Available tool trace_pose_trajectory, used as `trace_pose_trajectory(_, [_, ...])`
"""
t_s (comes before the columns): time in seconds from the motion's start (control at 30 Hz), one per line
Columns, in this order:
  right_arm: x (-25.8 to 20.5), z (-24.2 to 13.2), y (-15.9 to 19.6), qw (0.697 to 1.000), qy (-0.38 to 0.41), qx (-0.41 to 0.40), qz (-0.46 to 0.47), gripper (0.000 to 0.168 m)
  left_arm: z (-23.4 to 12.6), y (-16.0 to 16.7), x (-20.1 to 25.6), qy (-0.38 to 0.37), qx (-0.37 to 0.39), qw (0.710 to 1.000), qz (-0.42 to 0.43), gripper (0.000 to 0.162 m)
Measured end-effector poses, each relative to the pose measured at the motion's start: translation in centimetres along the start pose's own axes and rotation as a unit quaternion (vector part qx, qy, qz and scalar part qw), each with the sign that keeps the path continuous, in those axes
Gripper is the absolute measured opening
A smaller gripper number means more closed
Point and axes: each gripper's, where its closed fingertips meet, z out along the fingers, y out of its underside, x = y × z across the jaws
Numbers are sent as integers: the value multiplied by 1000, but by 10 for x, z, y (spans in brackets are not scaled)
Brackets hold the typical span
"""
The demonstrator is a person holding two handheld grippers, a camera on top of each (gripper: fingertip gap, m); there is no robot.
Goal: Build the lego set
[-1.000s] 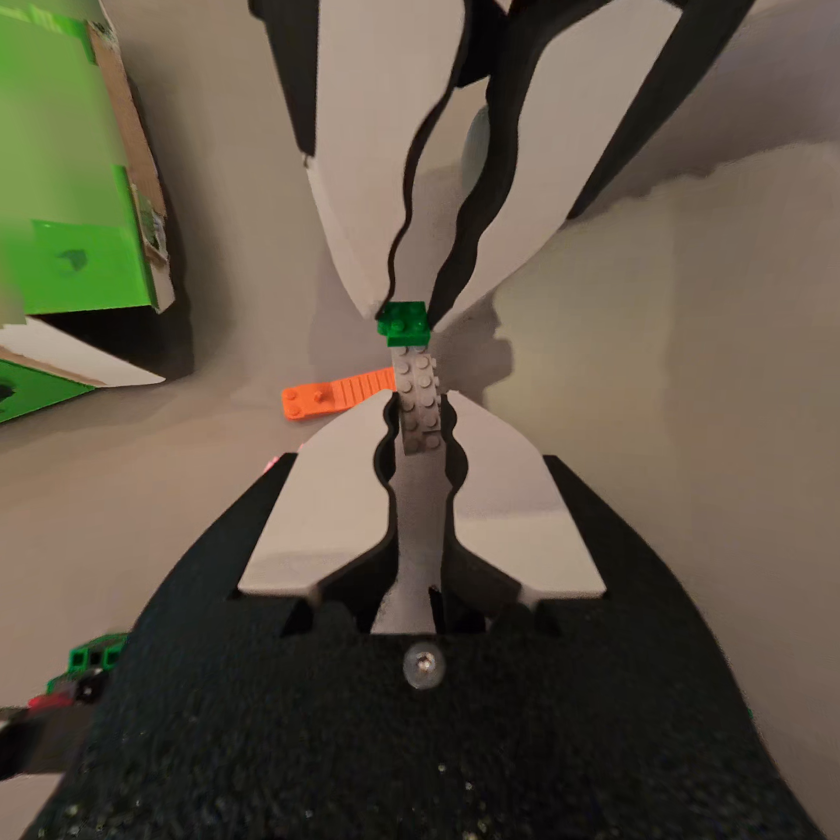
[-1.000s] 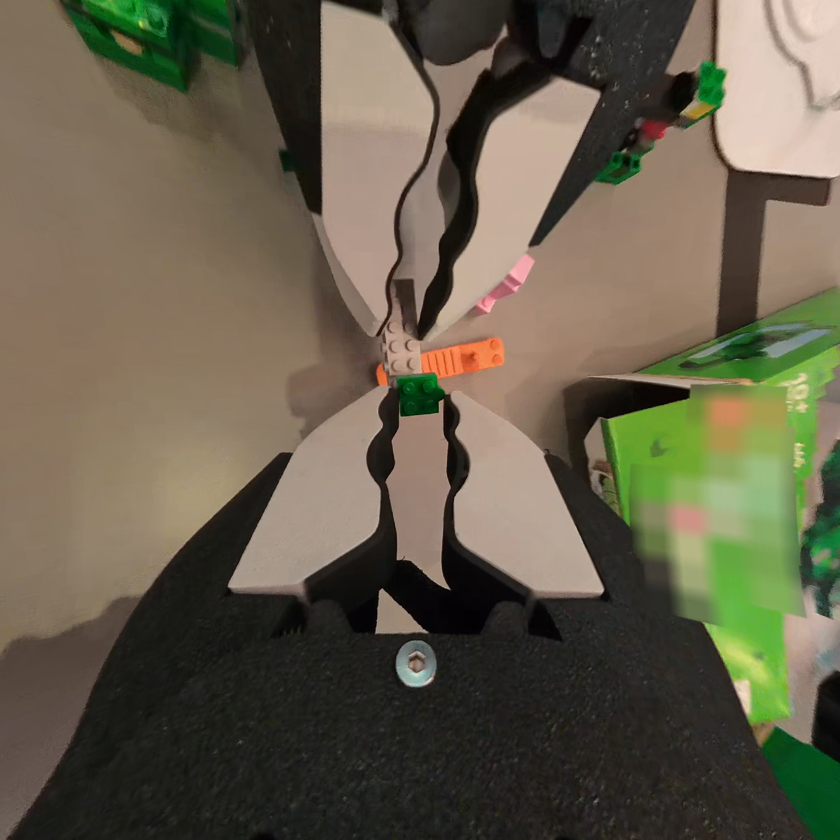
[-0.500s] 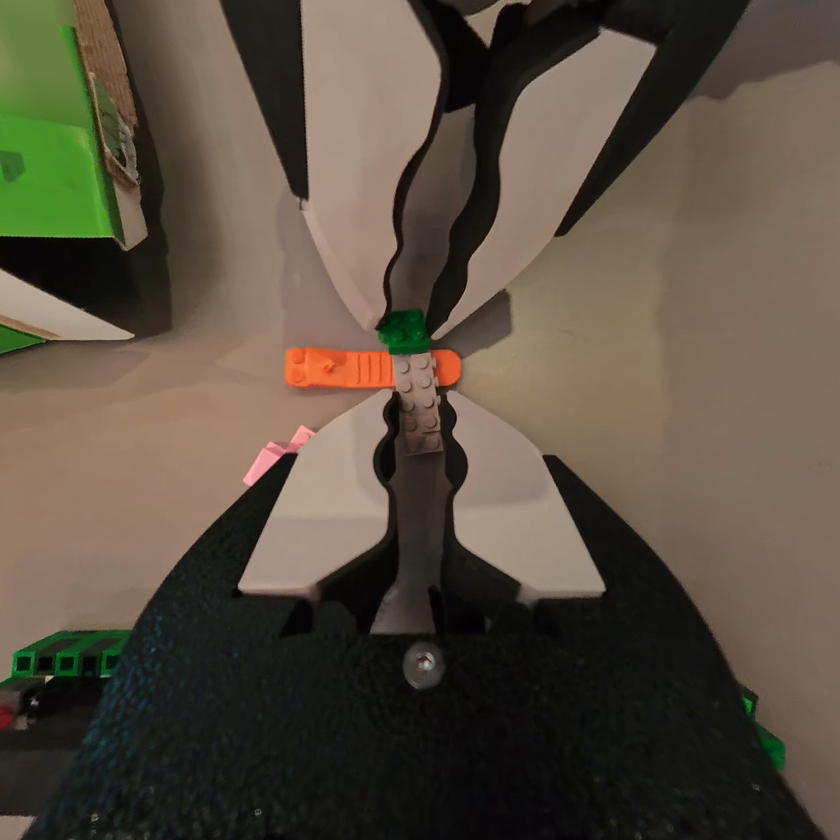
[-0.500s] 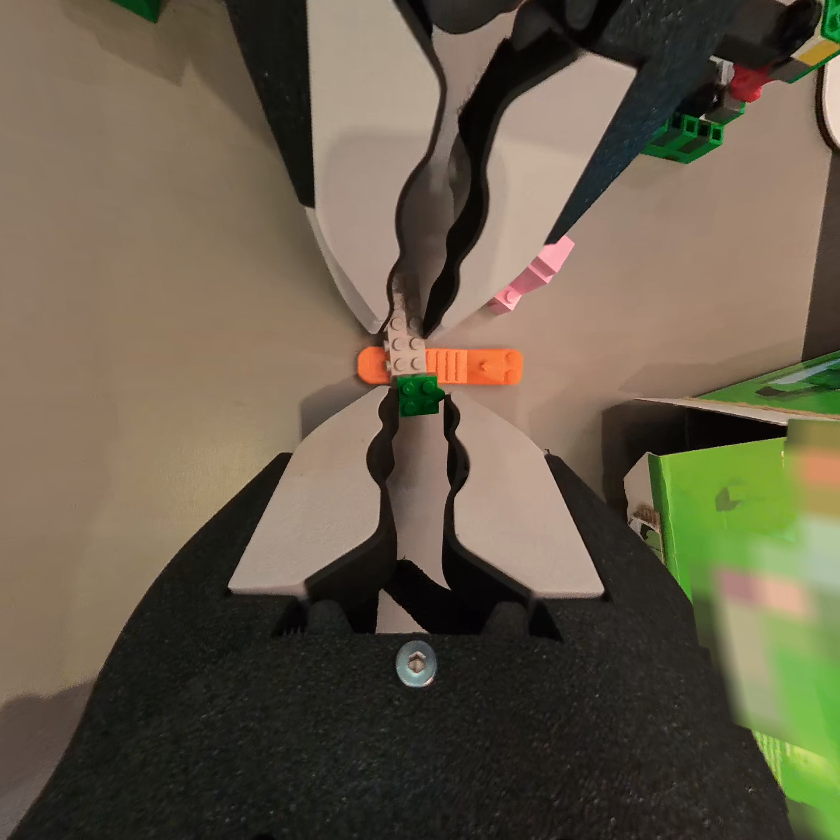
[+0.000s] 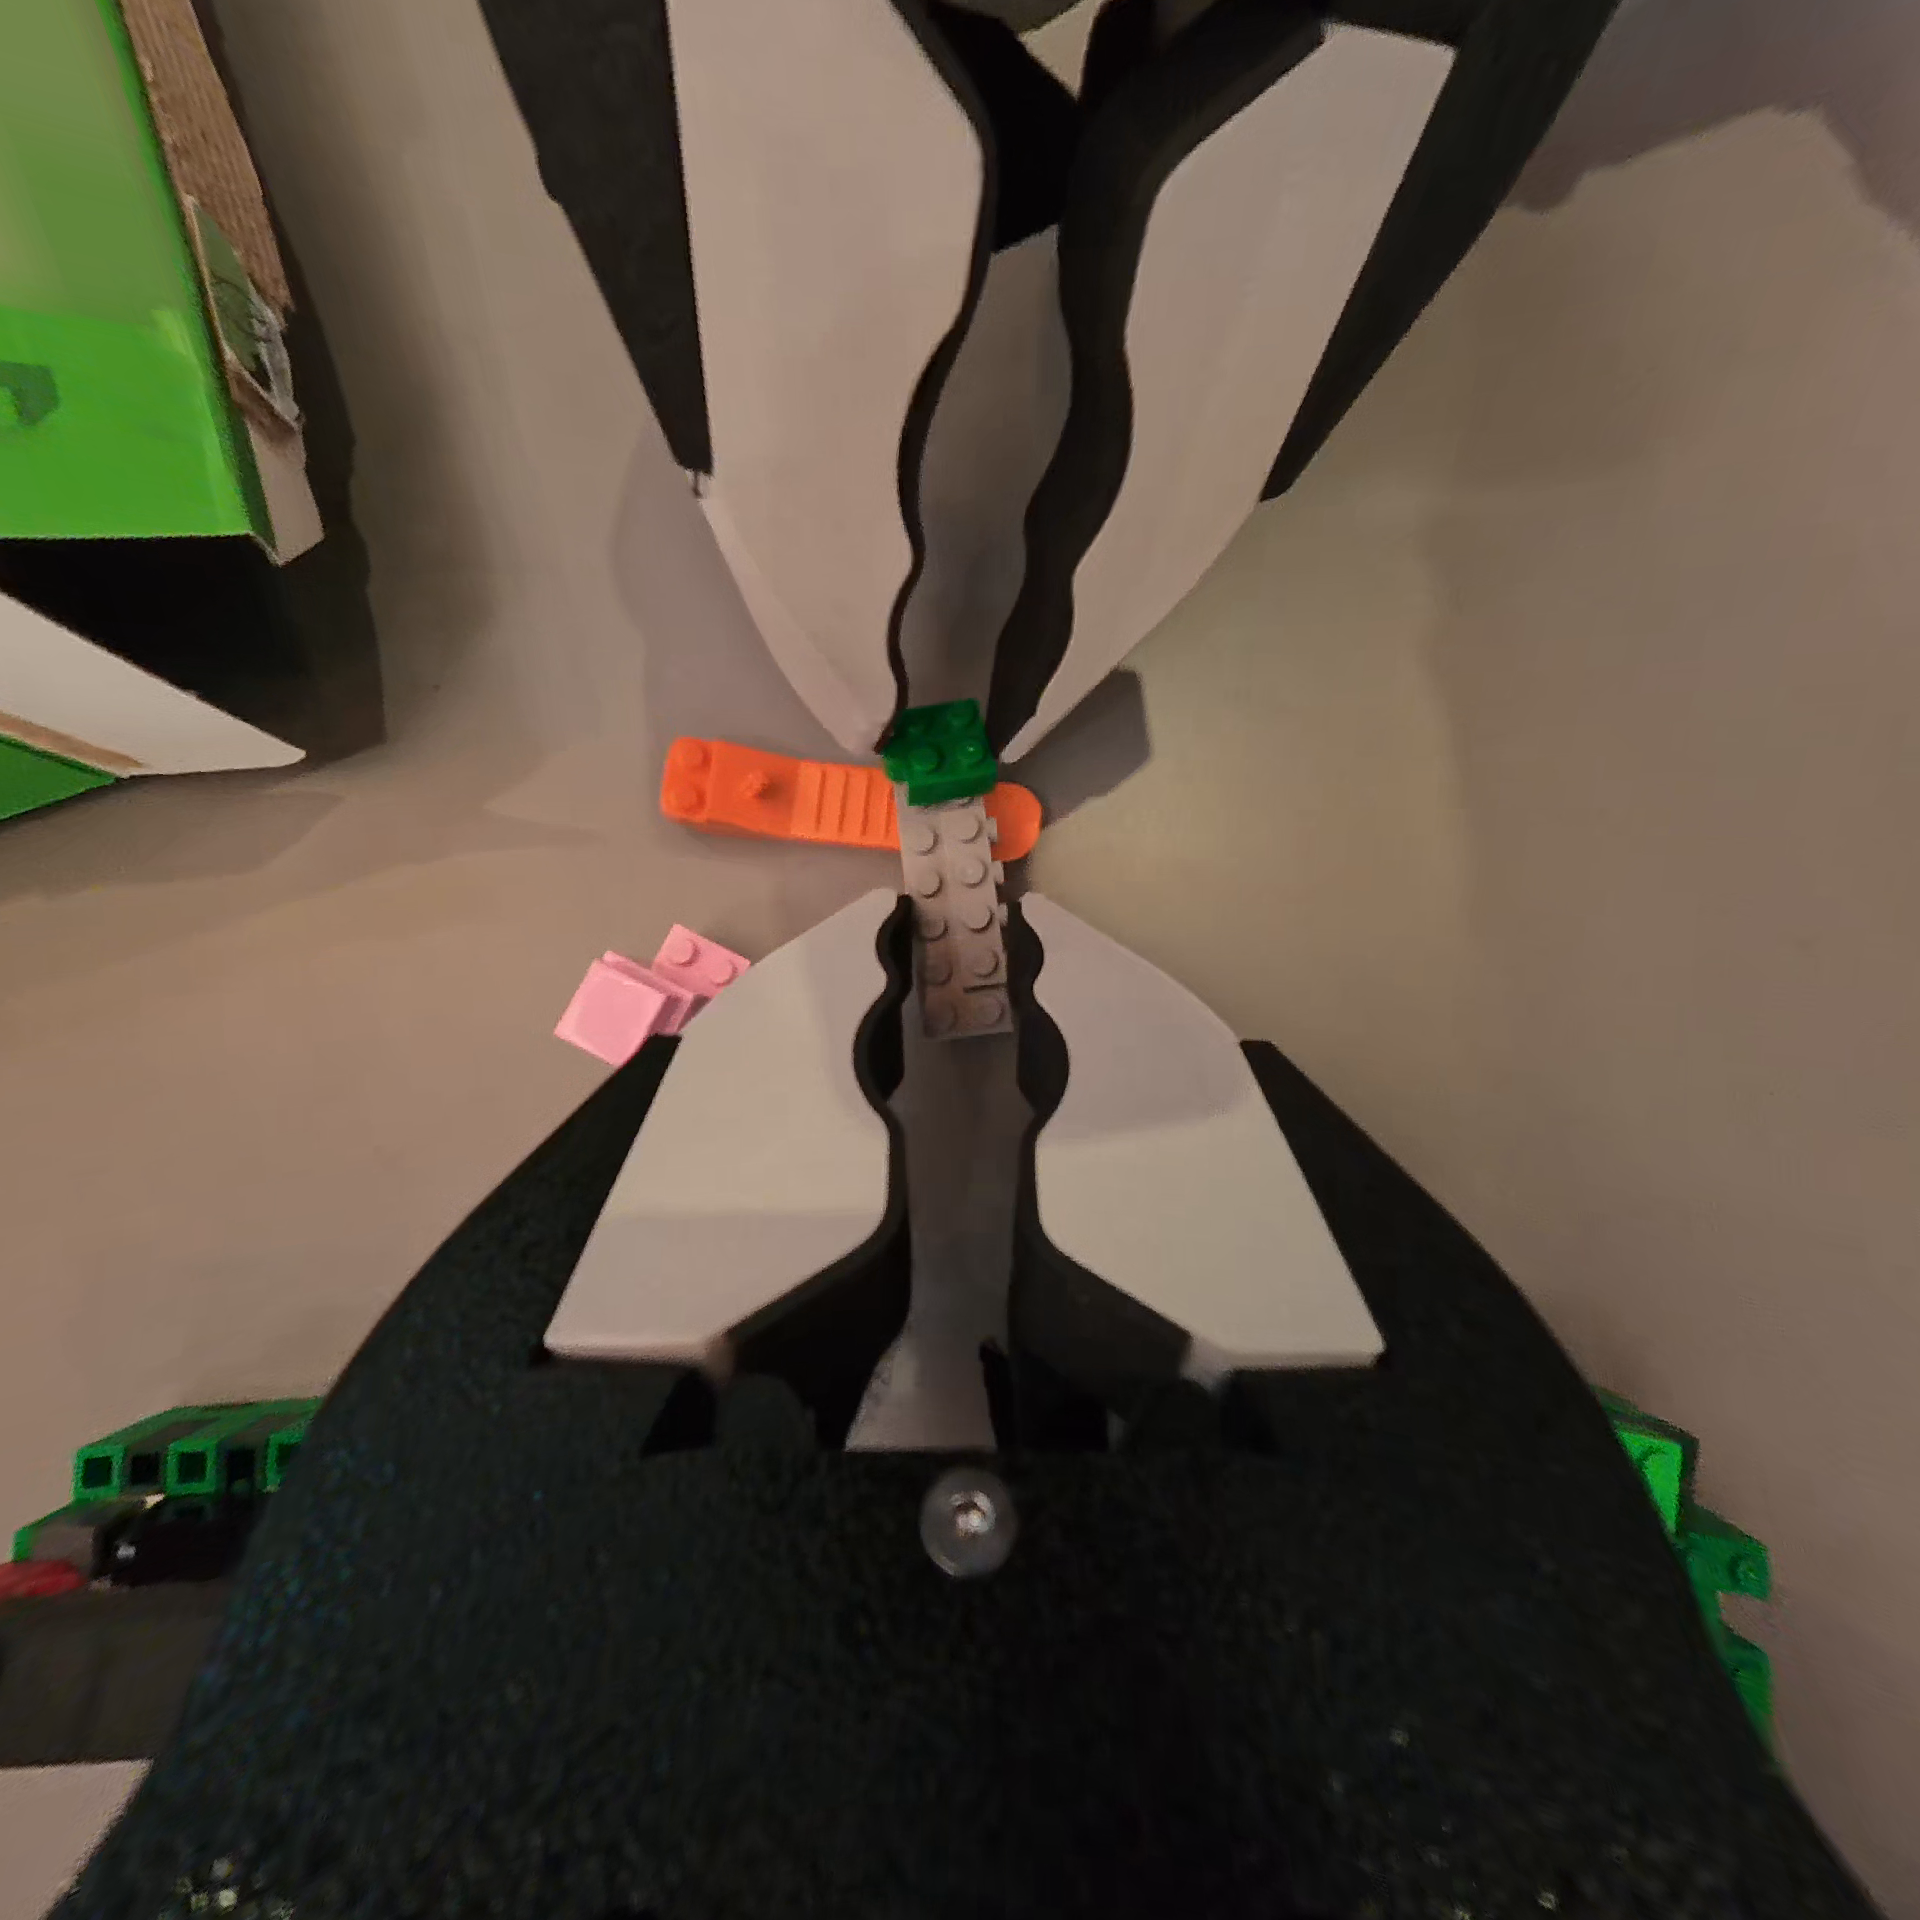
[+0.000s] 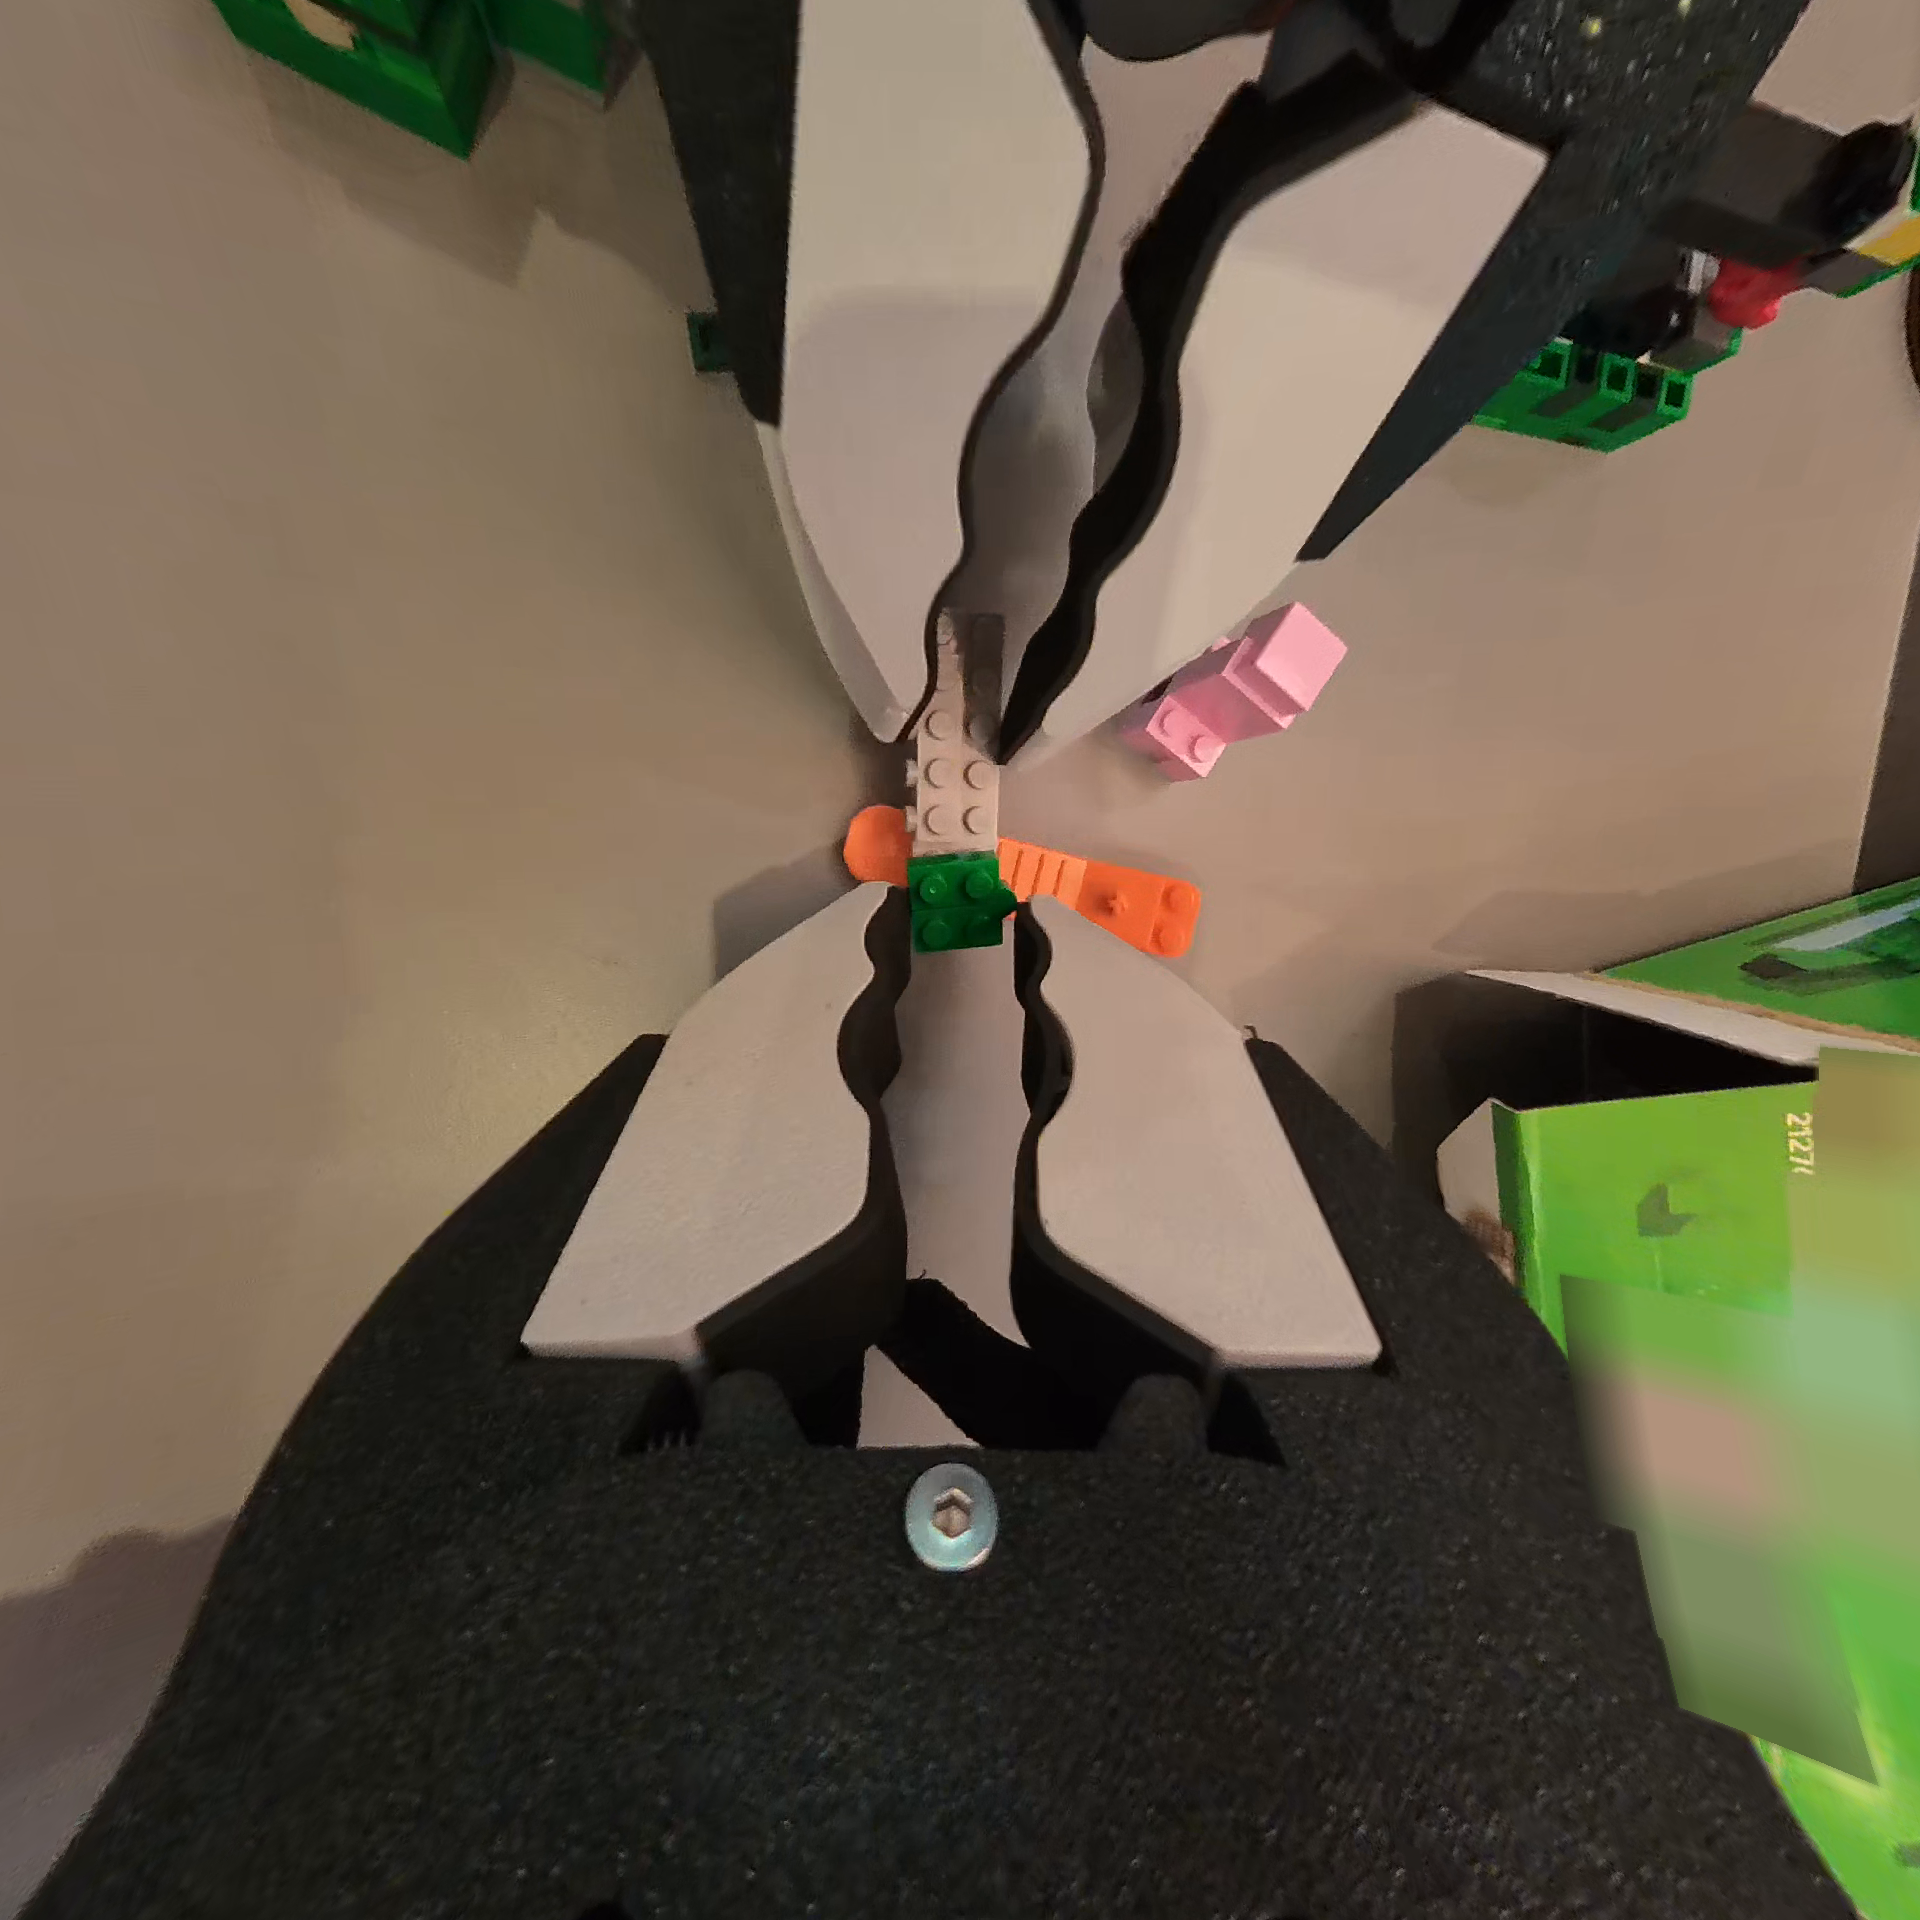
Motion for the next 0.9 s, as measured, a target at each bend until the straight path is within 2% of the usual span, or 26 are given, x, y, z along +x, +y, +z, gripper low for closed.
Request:
trace_pose_trajectory(0.4, [-2, 5, 0, 999, -13, -30, -10, 18, 4, 5, 1, -4, -4, 1000, -11, 16])
trace_pose_trajectory(0.73, [-1, 7, -4, 1000, 5, 2, 3, 22, 6, 7, 3, -4, -8, 1000, -13, 17])
trace_pose_trajectory(0.9, [3, 1, -5, 998, 50, 36, 17, 29, 6, 7, 2, -4, -8, 1000, -15, 16])
